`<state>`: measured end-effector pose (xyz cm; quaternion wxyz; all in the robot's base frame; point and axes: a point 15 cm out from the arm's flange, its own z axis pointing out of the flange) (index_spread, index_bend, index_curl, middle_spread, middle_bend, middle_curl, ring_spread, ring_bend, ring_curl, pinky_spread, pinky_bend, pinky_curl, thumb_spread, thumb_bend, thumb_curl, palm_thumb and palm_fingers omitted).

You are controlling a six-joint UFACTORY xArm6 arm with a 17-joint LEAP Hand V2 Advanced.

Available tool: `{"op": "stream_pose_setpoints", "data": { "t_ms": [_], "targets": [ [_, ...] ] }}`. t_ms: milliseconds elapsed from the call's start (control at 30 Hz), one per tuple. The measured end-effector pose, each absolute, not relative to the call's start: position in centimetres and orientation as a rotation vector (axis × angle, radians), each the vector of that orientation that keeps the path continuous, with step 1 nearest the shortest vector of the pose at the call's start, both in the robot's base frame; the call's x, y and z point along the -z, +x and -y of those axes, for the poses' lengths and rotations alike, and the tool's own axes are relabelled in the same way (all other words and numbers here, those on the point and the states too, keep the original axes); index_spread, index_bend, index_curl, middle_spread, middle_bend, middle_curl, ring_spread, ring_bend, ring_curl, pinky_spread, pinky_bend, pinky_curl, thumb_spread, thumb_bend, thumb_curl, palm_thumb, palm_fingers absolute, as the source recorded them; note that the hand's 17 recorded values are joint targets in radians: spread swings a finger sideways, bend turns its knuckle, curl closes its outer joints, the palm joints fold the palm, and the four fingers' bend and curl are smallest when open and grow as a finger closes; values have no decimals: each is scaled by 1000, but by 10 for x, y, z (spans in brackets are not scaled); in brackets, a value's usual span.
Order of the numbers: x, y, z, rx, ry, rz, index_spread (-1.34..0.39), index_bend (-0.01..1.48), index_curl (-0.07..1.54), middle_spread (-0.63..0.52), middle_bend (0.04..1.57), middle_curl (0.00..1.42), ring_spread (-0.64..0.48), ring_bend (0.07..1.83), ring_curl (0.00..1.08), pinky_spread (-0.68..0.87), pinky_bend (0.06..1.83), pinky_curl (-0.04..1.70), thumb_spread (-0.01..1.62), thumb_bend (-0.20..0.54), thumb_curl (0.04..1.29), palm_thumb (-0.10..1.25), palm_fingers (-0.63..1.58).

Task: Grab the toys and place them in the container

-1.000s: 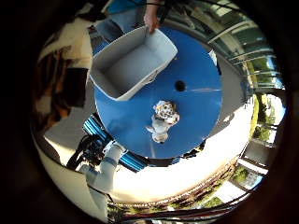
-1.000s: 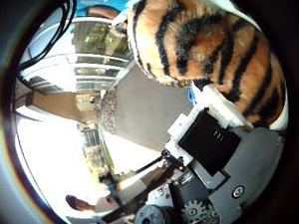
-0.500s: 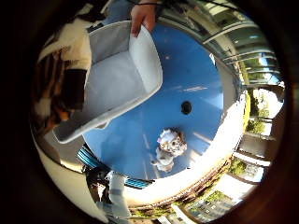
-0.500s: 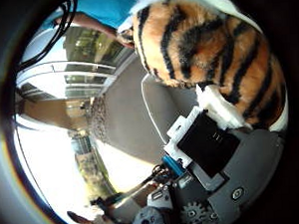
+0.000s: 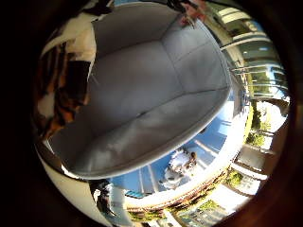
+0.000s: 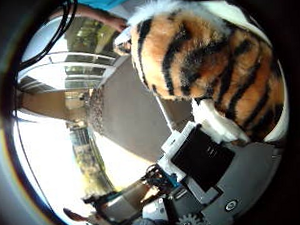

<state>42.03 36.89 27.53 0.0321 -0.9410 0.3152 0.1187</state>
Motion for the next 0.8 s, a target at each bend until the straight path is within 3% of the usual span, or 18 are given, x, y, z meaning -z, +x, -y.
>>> {"op": "stream_pose_setpoints", "data": {
  "t_ms": [133,267,533,800],
  "targets": [
    [-275,413,-364,-397,-2927,-938,-439,707,41,-9,233,544,216,563,418,373,841,651,1086,-38,615,729,-221],
    [-303,419,-345,-368,-2897,-954,-450,518,50,22,139,461,260,465,365,420,751,574,1083,-33,567,725,-166],
    [-398,409,-253,-308,-2837,-1034,-451,349,116,38,120,341,291,371,327,468,687,491,1075,-35,507,724,-80],
    [-476,370,-107,-81,-2836,-1216,-261,199,163,84,170,316,285,411,328,493,681,436,1089,-34,472,694,86]
  ]
}}
